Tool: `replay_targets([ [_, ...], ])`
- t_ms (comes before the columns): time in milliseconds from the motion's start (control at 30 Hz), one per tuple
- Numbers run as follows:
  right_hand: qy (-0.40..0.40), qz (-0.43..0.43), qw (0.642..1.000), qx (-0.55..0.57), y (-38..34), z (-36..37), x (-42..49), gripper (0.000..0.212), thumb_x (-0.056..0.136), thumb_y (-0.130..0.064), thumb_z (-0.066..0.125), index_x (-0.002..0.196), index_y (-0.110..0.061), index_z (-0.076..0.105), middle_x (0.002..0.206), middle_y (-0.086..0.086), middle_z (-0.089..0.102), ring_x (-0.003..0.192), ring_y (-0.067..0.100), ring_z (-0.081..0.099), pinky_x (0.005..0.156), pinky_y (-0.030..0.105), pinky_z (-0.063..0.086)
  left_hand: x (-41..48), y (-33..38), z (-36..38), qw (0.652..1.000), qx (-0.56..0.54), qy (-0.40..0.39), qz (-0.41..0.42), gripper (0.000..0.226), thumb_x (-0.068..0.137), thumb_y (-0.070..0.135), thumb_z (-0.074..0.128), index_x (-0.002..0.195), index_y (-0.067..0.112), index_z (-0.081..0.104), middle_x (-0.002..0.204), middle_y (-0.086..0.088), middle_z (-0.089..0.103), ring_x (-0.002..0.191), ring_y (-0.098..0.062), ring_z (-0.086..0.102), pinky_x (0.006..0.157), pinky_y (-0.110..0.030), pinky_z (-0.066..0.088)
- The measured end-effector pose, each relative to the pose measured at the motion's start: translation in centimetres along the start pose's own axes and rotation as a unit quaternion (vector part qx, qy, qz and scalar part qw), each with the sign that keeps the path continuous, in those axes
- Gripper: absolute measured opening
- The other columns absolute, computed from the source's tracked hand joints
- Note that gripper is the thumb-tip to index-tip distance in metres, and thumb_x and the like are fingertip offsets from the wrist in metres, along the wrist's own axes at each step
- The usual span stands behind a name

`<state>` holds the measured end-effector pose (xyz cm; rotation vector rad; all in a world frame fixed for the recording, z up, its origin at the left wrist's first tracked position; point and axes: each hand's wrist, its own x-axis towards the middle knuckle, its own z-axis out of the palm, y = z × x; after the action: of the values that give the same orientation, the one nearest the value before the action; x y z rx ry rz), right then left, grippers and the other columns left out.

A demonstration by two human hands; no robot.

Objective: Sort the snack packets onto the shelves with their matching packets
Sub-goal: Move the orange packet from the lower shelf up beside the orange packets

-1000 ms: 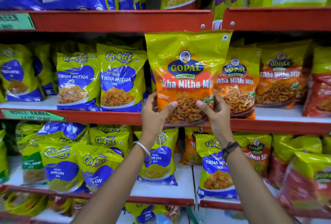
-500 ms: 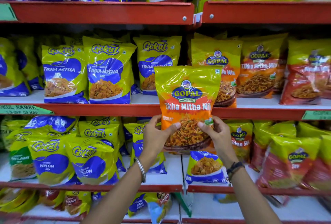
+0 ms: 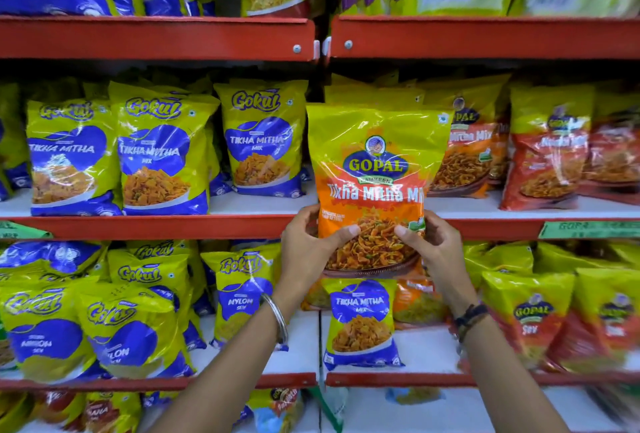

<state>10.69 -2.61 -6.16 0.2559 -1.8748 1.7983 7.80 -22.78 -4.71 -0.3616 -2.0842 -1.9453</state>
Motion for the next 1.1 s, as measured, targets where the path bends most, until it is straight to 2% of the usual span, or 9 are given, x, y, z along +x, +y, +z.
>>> replay_targets([
  [167,0.002,-0.031,0.999,-0.025,-2.0,-7.3,3.8,0.037,0.071,-0.031,0.077,0.105,-0.022,0.066,0.099,-0.006,0.074,0.096,0.012,0.068,0.082,0.027,0.054,2.8,2.2,7.8,1.000,-0.015,-0.018,0.018,0.076,0.053,0.046,0.087,0.116,0.014,0.059,0.108,-0.002,0.071,0.097,-0.014,0.067,0.086,-0.037,0.056],
  [267,0.017,-0.047,0.998,-0.041,-3.0,-11.2,5.7,0.052,0.062,-0.053,0.079,0.105,-0.028,0.064,0.095,-0.017,0.074,0.091,0.003,0.066,0.080,0.020,0.053,3.9,3.4,12.5,0.999,-0.007,-0.013,0.044,0.068,0.055,0.043,0.086,0.112,0.015,0.060,0.102,-0.001,0.071,0.090,-0.015,0.068,0.082,-0.039,0.056],
  [467,0.014,-0.046,0.998,-0.051,-1.5,-17.2,8.9,0.078,0.058,-0.061,0.079,0.119,-0.018,0.056,0.099,-0.008,0.072,0.085,0.009,0.069,0.063,0.025,0.059,5.5,3.2,19.4,0.999,-0.011,-0.023,0.048,0.071,0.059,0.039,0.083,0.122,0.019,0.055,0.115,0.001,0.067,0.105,-0.014,0.064,0.093,-0.044,0.053],
  [600,-0.015,-0.028,0.997,-0.071,0.8,-19.6,10.7,0.061,0.073,-0.040,0.072,0.126,-0.019,0.052,0.112,0.004,0.067,0.094,0.015,0.068,0.068,0.025,0.058,6.6,2.2,22.1,0.999,0.007,-0.028,0.026,0.065,0.064,0.035,0.082,0.121,0.021,0.055,0.111,0.003,0.068,0.102,-0.014,0.065,0.092,-0.046,0.054],
  [767,-0.014,0.000,0.994,-0.104,3.7,-20.9,12.5,0.052,0.081,-0.023,0.069,0.128,-0.007,0.054,0.115,0.012,0.068,0.100,0.022,0.068,0.070,0.024,0.058,8.1,1.1,23.7,0.995,0.097,-0.028,-0.003,0.086,0.062,0.061,0.073,0.132,0.016,0.050,0.129,-0.004,0.061,0.120,-0.024,0.056,0.098,-0.048,0.049],
  [867,0.000,0.028,0.993,-0.113,4.3,-20.9,13.2,0.048,0.080,-0.028,0.070,0.122,-0.007,0.059,0.113,0.008,0.070,0.096,0.010,0.069,0.079,0.029,0.059,8.8,1.3,23.7,0.992,0.122,-0.036,0.003,0.077,0.075,0.050,0.071,0.136,0.009,0.045,0.135,-0.007,0.056,0.124,-0.025,0.052,0.101,-0.040,0.046],
  [967,-0.007,0.049,0.988,-0.146,3.9,-21.0,13.9,0.049,0.080,-0.039,0.069,0.117,-0.008,0.061,0.112,0.005,0.069,0.102,0.015,0.065,0.092,0.039,0.052,9.4,1.3,23.9,0.985,0.164,-0.055,0.024,0.066,0.082,0.048,0.064,0.133,0.010,0.045,0.121,-0.002,0.060,0.113,-0.021,0.056,0.086,-0.031,0.044],
  [1033,-0.006,0.050,0.985,-0.167,3.4,-21.3,14.6,0.073,0.076,-0.062,0.061,0.124,-0.007,0.056,0.115,0.004,0.066,0.107,0.019,0.062,0.086,0.029,0.048,9.9,2.1,24.0,0.986,0.155,-0.029,0.054,0.048,0.087,0.042,0.060,0.124,0.014,0.048,0.109,0.003,0.059,0.097,-0.013,0.056,0.080,-0.028,0.042],
  [1100,0.038,0.026,0.985,-0.168,2.4,-21.6,15.8,0.071,0.082,-0.062,0.053,0.128,-0.007,0.053,0.114,0.001,0.063,0.106,0.018,0.059,0.081,0.019,0.043,10.9,3.6,24.2,0.988,0.122,0.007,0.090,0.029,0.093,0.031,0.054,0.116,0.014,0.047,0.103,-0.001,0.060,0.085,-0.008,0.056,0.074,-0.029,0.045],
])
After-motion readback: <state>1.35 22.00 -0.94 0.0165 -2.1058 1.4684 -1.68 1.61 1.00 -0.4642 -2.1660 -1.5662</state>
